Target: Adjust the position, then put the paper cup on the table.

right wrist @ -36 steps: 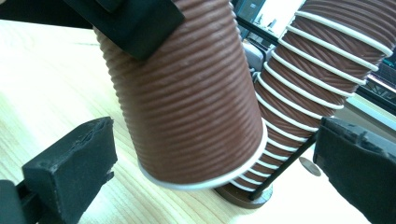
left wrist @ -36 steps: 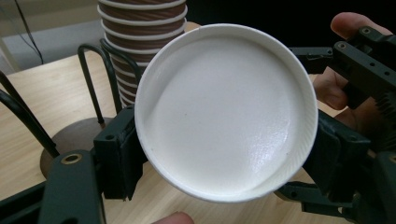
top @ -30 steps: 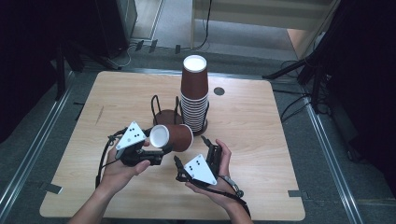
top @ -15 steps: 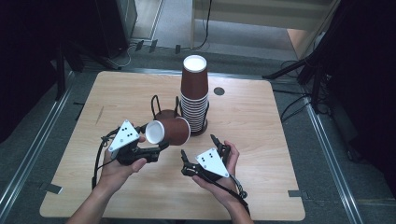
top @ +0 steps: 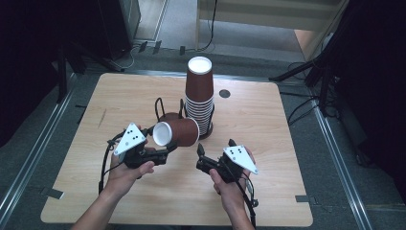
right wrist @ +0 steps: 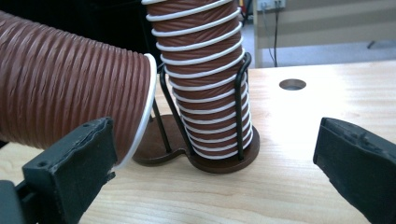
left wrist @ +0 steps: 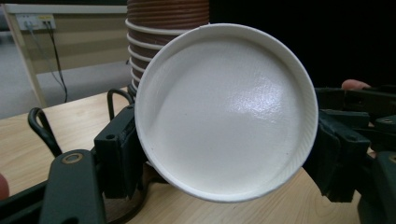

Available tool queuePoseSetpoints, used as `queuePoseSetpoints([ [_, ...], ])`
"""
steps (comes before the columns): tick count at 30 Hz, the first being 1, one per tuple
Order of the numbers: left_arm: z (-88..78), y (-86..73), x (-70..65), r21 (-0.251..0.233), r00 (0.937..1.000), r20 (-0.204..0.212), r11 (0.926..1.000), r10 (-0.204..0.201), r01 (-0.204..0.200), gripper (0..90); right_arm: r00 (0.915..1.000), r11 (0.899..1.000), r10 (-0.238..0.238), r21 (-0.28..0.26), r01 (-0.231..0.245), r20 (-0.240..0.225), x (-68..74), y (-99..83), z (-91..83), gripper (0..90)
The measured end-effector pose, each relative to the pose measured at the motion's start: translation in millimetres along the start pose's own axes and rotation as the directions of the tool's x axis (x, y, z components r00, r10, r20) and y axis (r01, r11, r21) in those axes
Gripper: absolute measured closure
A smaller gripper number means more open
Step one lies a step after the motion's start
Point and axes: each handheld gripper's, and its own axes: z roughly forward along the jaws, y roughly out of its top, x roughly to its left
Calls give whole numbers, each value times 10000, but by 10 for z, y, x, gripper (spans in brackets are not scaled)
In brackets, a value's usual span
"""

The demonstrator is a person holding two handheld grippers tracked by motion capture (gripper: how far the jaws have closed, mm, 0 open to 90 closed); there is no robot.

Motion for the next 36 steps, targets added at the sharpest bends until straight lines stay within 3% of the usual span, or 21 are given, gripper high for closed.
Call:
queuePoseSetpoints([
  [3, 18, -18, -26, -435, 10000, -67, 9991, 23, -26, 241, 9981, 9982, 594, 56, -595, 149, 1, 25, -17, 0],
  [4, 22, -20, -34, -477, 10000, -42, 9989, 22, -24, 241, 9947, 9948, 1010, 90, -1012, 214, -3, 43, -29, 0],
  [9, 57, -34, -66, -454, 9998, -130, 9988, 158, -164, 241, 9653, 9665, 2564, -13, -2566, 494, -20, 102, -65, 0],
  [13, 88, -39, -81, -685, 10000, -6, 9976, 93, -93, 241, 9235, 9240, 3825, -122, -3823, 288, -24, 132, -122, 0],
  [14, 96, -42, -85, -764, 10000, 23, 9971, 63, -61, 242, 9102, 9107, 4131, -121, -4129, 297, -21, 132, -135, 0],
  [16, 113, -52, -97, -928, 9999, 151, 9957, -32, 46, 242, 8740, 8743, 4854, -28, -4855, 230, -17, 128, -162, 0],
  [17, 113, -52, -97, -928, 9999, 151, 9957, -32, 46, 242, 8740, 8743, 4854, -28, -4855, 230, -17, 128, -162, 0],
  [18, 130, -64, -105, -981, 9996, 256, 9951, -101, 126, 242, 8306, 8305, 5569, 105, -5569, 43, -16, 119, -178, 0],
  [21, 150, -90, -111, -1118, 9990, 350, 9932, -275, 312, 242, 8072, 8072, 5903, -33, -5903, 58, -10, 117, -194, 0],
  [23, 163, -107, -112, -1194, 9992, 364, 9926, -171, 213, 242, 7724, 7724, 6351, 49, -6351, -49, -31, 112, -199, 0],
  [24, 163, -107, -112, -1194, 9992, 364, 9926, -171, 213, 242, 7470, 7471, 6647, 131, -6646, -106, -49, 106, -196, 0],
  [26, 181, -132, -117, -1329, 9989, 436, 9909, -177, 234, 242, 6870, 6873, 7263, 352, -7255, -224, -90, 78, -180, 0],
  [28, 190, -148, -132, -1335, 9990, 445, 9909, -106, 165, 242, 6101, 6108, 7916, 710, -7886, -341, -119, 42, -158, 0],
  [30, 193, -154, -141, -1338, 9987, 488, 9909, -106, 171, 242, 5419, 5434, 8392, 1106, -8322, -455, -141, -3, -134, 0],
  [31, 195, -157, -146, -1331, 9986, 524, 9909, -117, 186, 242, 5016, 5033, 8637, 1316, -8540, -487, -146, -18, -128, 0],
  [32, 199, -160, -161, -1347, 9984, 559, 9907, -129, 204, 242, 4699, 4717, 8815, 1356, -8713, -470, -153, -36, -127, 0],
  [33, 199, -160, -161, -1347, 9984, 559, 9907, -129, 204, 242, 4699, 4717, 8815, 1356, -8713, -470, -153, -36, -127, 0],
  [34, 203, -163, -168, -1353, 9983, 572, 9907, -74, 151, 242, 4595, 4613, 8870, 1367, -8767, -464, -157, -43, -130, 0],
  [35, 213, -169, -179, -1386, 9983, 577, 9903, -33, 113, 242, 4249, 4275, 9039, 1384, -8933, -498, -160, -52, -132, 0],
  [36, 213, -169, -179, -1386, 9983, 577, 9903, -33, 113, 242, 4249, 4275, 9039, 1384, -8933, -498, -160, -52, -132, 0],
])
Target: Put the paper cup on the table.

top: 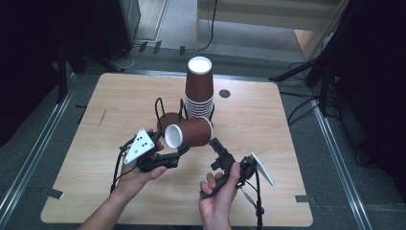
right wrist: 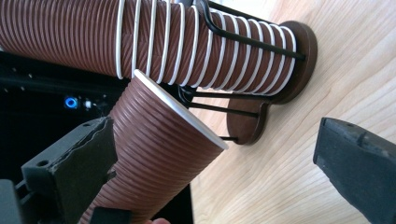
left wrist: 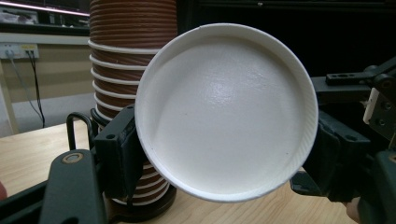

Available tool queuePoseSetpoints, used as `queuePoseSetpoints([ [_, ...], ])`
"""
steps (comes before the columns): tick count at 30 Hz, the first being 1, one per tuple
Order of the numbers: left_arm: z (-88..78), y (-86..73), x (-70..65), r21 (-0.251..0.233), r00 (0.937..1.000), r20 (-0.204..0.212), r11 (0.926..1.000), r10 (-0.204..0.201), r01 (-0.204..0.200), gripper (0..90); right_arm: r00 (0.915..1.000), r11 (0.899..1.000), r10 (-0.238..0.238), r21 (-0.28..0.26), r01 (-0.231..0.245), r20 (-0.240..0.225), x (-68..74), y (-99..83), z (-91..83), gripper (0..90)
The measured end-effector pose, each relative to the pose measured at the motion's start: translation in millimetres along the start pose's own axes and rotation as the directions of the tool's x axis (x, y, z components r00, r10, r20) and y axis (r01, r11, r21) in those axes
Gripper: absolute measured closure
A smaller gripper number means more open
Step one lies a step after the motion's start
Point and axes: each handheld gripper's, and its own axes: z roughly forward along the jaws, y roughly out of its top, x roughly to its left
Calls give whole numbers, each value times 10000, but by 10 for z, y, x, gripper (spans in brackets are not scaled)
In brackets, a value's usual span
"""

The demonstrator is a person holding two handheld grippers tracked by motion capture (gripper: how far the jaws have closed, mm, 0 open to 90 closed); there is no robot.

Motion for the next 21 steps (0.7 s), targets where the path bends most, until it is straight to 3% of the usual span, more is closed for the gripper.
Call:
queuePoseSetpoints([
  [8, 55, -51, -64, -83, 9997, 203, 9999, 119, -117, 242, 9898, 9908, 1325, 358, -1308, -523, 31, -56, 48, 0],
  [11, 63, -56, -78, -140, 9997, 218, 9998, 114, -111, 241, 9755, 9744, 2134, 835, -2086, -538, 27, -77, 76, 0],
  [15, 79, -73, -109, -168, 9994, 286, 9997, 194, -189, 242, 9555, 9533, 2874, 1163, -2787, -665, 40, -88, 89, 0],
  [21, 99, -96, -166, -102, 9987, 348, 9992, 386, -383, 242, 9335, 9299, 3512, 1441, -3386, -731, 43, -115, 152, 0],
])
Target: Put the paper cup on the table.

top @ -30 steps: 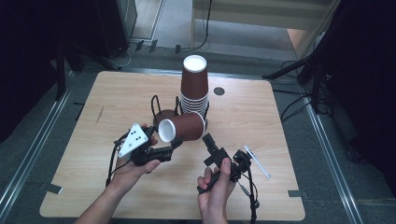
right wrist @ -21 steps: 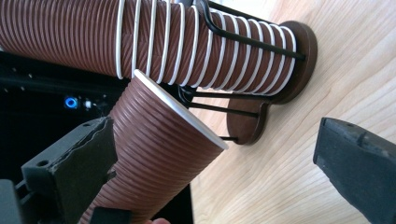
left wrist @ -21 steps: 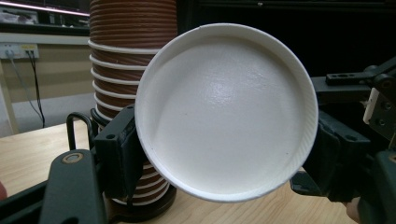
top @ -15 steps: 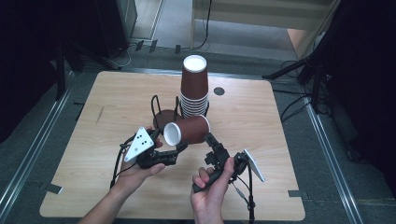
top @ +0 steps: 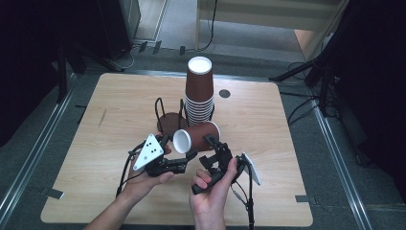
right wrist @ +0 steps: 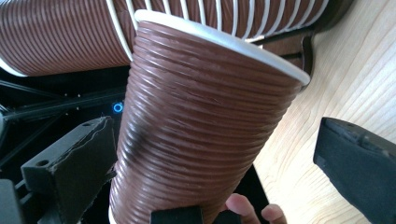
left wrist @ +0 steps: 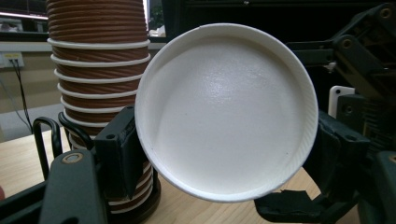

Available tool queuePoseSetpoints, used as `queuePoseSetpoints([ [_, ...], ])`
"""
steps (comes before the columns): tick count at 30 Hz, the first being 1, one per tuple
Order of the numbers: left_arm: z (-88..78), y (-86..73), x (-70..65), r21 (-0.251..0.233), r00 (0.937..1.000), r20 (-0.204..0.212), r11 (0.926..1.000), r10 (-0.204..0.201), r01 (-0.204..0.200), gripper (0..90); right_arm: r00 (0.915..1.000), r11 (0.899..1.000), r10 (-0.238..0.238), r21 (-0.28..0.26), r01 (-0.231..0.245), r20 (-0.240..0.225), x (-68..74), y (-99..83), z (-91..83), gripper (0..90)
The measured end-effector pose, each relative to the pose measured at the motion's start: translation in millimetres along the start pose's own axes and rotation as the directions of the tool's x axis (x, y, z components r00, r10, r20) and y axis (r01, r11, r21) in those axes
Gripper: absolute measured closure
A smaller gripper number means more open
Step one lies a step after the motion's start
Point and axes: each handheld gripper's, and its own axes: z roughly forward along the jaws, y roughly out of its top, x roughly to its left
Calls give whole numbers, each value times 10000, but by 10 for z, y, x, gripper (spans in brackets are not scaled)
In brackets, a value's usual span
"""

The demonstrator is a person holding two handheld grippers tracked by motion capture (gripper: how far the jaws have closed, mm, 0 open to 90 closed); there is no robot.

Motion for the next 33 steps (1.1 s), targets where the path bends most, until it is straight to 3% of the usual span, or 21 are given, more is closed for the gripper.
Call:
queuePoseSetpoints([
  [8, 13, -15, -41, 49, 9998, 96, 9998, 183, -184, 242, 9975, 9975, 693, 150, -691, -165, -5, 41, 39, 0],
  [22, 31, -32, -113, -60, 9979, 302, 9983, 579, -577, 241, 9937, 9944, 1051, 107, -1048, -376, -10, 105, 101, 0],
  [33, 23, -31, -97, -16, 9971, 257, 9974, 715, -715, 240, 9904, 9919, 1256, 256, -1243, -580, -40, 126, 113, 66],
])
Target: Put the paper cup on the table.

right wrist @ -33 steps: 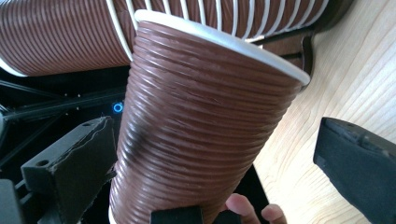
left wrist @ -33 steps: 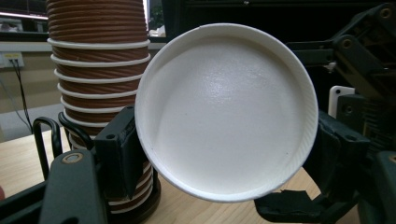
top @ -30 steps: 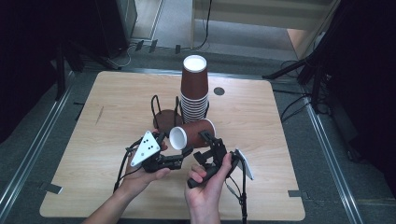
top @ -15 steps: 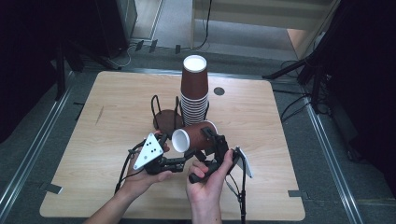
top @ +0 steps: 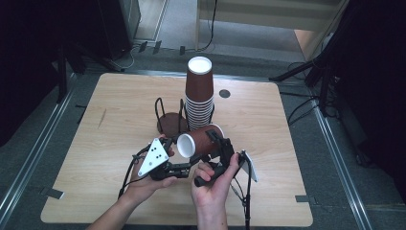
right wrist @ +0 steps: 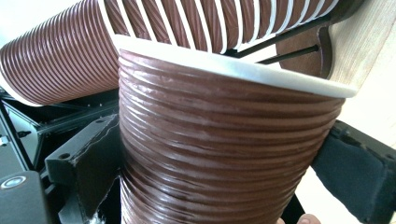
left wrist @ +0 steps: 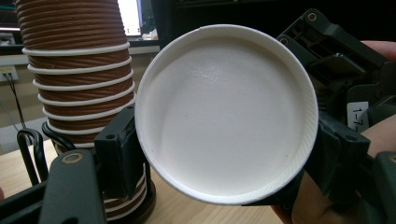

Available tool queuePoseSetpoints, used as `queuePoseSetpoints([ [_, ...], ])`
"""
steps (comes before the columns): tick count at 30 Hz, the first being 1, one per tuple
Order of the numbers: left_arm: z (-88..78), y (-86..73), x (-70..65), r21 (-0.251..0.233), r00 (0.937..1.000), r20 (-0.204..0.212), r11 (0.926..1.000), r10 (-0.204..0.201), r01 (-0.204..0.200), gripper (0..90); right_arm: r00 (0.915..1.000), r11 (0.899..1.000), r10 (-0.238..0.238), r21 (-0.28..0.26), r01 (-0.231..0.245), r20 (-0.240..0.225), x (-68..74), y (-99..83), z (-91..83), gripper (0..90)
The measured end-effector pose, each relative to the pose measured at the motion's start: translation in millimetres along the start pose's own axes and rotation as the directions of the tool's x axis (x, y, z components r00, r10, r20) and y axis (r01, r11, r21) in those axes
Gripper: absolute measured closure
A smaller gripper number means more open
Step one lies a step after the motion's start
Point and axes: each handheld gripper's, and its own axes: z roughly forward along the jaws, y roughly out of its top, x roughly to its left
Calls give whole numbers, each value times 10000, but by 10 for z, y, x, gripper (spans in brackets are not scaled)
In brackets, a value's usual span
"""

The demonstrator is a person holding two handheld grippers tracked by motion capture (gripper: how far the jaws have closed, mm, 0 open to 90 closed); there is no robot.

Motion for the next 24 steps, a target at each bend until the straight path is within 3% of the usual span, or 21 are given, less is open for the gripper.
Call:
queuePoseSetpoints([
  [19, -2, -11, 7, -14, 9999, -24, 9999, 142, -142, 231, 9995, 9999, -47, 99, 50, -311, 2, -10, -9, 120],
  [24, -17, -3, 30, 231, 10000, -21, 9997, 27, -27, 225, 9997, 9998, -141, 129, 144, -212, -7, -13, 6, 124],
])
